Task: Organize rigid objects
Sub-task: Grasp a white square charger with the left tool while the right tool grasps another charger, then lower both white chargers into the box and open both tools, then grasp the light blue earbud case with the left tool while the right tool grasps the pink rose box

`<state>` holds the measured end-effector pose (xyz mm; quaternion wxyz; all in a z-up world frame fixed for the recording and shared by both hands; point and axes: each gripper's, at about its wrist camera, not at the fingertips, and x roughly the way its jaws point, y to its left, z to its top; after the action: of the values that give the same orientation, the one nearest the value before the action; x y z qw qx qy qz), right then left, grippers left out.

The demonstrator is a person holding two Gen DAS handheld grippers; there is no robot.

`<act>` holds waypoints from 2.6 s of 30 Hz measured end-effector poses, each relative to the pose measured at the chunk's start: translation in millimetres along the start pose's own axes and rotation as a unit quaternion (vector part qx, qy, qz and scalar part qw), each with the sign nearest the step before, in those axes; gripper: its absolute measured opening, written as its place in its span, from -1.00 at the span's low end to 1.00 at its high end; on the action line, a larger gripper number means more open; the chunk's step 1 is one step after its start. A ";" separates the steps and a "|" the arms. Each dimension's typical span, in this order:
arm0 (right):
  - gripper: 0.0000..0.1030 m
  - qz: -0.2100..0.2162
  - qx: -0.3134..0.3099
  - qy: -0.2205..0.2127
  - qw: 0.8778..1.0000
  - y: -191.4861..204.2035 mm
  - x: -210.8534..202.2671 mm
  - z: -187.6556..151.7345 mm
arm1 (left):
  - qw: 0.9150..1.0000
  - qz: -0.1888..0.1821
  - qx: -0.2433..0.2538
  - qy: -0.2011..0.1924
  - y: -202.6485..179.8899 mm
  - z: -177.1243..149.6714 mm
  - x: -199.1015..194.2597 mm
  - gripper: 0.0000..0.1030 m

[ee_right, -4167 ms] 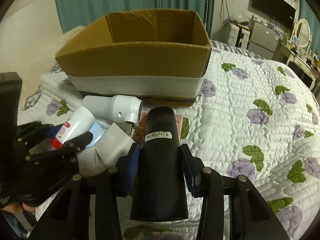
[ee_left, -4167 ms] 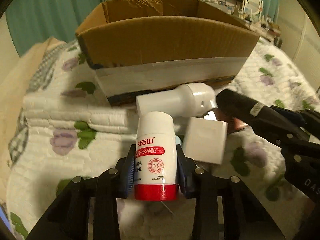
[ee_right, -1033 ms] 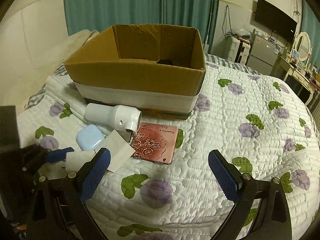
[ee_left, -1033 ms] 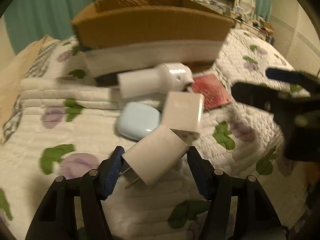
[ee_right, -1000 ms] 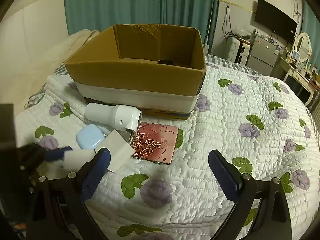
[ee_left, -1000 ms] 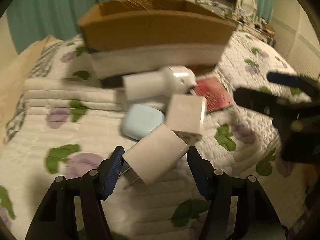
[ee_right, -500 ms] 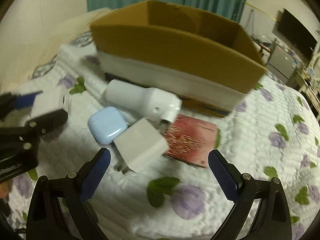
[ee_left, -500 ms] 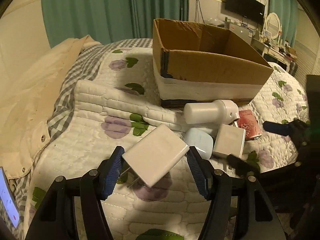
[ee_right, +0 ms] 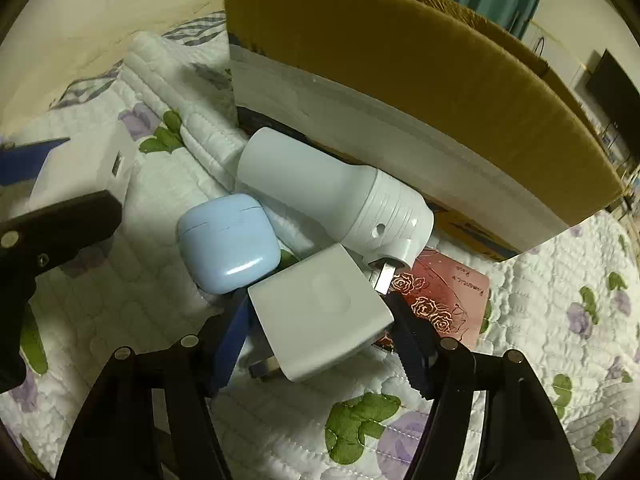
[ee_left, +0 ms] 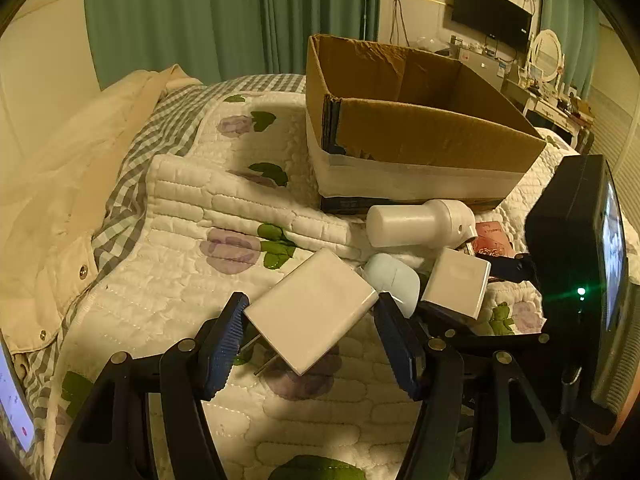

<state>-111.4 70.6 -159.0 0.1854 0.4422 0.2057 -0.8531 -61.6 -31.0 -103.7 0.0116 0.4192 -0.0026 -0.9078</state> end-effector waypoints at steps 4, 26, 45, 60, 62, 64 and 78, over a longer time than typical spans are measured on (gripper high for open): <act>0.17 0.005 0.026 -0.009 1.000 -7.1 -15.1 -7.0 | 1.000 -0.001 0.003 -0.006 -2.8 -0.2 -9.8 0.27; 0.16 -0.010 0.079 -0.197 0.977 -101.9 -170.9 64.1 | 0.994 -0.024 0.032 -0.101 -47.4 137.7 -70.8 0.27; 0.16 -0.002 0.109 -0.159 0.981 -172.5 -58.9 122.2 | 0.999 -0.008 0.040 -0.022 -72.7 180.8 89.0 0.32; 0.69 0.004 0.130 -0.159 0.979 -170.8 -46.5 128.1 | 0.997 0.004 0.011 -0.073 -30.3 169.8 17.3 0.35; 0.76 0.000 0.130 -0.169 0.977 -167.9 -61.3 125.0 | 0.997 0.008 0.010 -0.081 -28.5 165.9 -0.7 0.35; 0.76 -0.015 0.128 -0.171 0.977 -164.7 -78.0 121.4 | 0.996 0.011 0.010 -0.090 -25.4 162.6 -17.8 0.35; 0.85 -0.054 0.122 -0.176 0.975 -128.0 -176.4 40.5 | 0.992 0.031 0.031 -0.114 -14.9 98.9 -74.3 0.42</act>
<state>-107.4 181.8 32.7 0.1168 0.2928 0.0884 -0.9449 -89.0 -14.9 16.8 0.0265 0.3124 -0.0448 -0.9485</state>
